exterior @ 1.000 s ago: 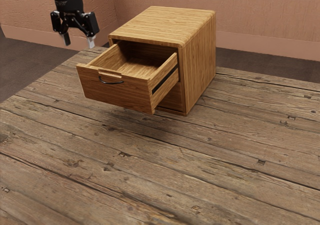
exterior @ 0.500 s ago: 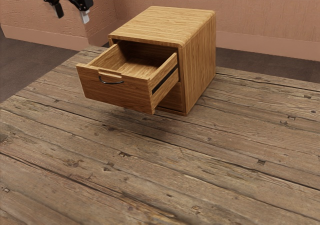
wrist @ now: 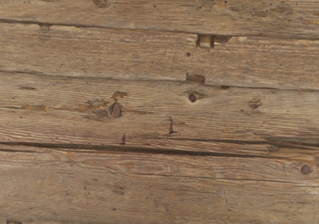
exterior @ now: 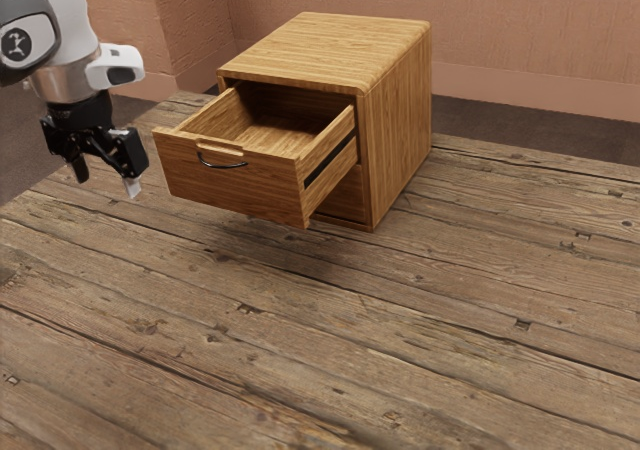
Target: Push the drawer handle with one arm to close the drawer
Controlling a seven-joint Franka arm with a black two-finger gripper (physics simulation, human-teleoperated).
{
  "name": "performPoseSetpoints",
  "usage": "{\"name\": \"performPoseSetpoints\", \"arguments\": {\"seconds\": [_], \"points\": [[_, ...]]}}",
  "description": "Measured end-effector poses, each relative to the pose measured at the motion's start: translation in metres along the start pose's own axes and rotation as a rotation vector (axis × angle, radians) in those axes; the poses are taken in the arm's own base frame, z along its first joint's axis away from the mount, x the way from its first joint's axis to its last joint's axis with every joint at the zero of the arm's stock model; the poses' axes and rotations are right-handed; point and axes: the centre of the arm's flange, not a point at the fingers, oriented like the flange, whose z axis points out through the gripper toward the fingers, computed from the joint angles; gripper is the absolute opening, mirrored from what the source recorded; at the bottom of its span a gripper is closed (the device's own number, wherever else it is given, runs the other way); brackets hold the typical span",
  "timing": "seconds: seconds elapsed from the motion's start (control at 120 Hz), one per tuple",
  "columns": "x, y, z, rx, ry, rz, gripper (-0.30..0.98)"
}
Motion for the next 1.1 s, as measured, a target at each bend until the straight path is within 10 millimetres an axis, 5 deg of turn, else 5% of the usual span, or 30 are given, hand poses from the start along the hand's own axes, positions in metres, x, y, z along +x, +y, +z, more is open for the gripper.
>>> {"name": "performPoseSetpoints", "arguments": {"seconds": [0.083,0.208,0.442,0.858,1.1], "points": [[0.002,0.002,0.019,0.012,0.013,-0.013,0.64],[0.025,0.009,0.049,0.046,0.011,-0.001,0.36],[0.091,0.017,0.081,0.059,0.019,0.021,0.02],[0.147,0.046,0.086,0.049,0.054,0.092,-0.09],[0.167,0.030,0.088,0.049,0.053,0.084,-0.10]]}}
